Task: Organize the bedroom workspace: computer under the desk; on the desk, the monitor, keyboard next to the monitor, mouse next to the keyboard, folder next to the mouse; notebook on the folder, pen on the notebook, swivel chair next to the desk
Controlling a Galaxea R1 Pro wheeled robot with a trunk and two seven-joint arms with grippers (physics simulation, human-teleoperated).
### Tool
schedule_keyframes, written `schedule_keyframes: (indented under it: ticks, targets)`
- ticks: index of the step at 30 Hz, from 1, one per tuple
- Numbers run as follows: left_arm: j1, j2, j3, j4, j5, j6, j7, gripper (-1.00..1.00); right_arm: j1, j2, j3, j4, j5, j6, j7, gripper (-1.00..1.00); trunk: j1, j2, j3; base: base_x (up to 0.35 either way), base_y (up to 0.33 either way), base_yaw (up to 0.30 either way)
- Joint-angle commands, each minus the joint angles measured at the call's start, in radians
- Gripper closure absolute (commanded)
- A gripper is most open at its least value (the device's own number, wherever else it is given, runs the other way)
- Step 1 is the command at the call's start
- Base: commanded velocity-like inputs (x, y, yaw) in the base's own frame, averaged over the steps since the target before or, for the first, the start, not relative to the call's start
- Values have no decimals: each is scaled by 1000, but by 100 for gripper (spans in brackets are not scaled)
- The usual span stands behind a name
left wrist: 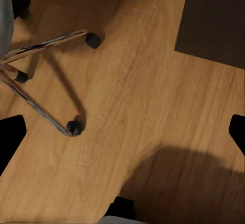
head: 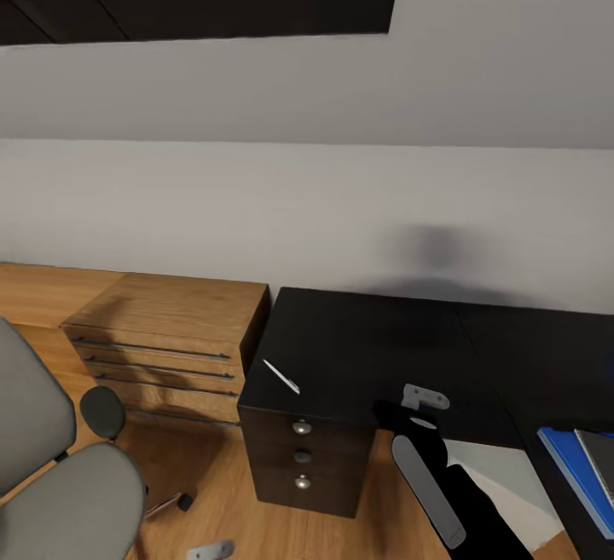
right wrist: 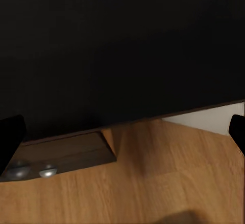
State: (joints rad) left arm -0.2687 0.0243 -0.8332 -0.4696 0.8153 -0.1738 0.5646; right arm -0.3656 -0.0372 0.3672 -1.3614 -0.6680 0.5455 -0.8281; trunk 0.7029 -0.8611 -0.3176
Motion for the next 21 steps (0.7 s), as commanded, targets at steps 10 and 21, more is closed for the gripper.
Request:
schedule_keyframes:
  ticks: [10,21]
  targets:
    - [-1,16,10,-189,8,13,19,-100,-1,-3,32,3,33,-4,-5,-100,0,-1,-13,0,0,186]
    - [-1,129,99,-830,100,326,230,-100,-1,-8,64,0,38,-4,26,-100,0,-1,-26,0,0,186]
